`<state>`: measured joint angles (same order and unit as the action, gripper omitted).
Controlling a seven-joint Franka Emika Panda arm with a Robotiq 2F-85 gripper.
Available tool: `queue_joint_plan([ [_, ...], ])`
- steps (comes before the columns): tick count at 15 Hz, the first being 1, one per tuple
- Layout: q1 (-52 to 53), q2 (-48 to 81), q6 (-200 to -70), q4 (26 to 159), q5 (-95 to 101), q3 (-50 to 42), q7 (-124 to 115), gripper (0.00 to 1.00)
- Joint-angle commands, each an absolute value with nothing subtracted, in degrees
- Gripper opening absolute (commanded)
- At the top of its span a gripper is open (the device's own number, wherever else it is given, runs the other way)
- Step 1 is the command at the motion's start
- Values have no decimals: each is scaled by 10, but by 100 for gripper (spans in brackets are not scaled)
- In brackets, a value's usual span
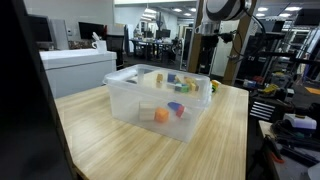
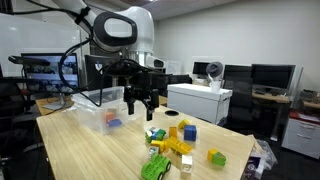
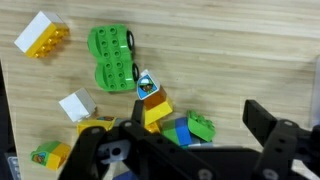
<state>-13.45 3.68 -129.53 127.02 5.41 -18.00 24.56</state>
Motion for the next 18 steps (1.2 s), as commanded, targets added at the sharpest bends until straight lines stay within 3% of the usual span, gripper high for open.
queue_joint_plan([
  [1, -161, 90, -1314, 1241, 62, -176, 262, 100],
  [18, -279, 255, -1347, 1171, 50, -153, 341, 100],
])
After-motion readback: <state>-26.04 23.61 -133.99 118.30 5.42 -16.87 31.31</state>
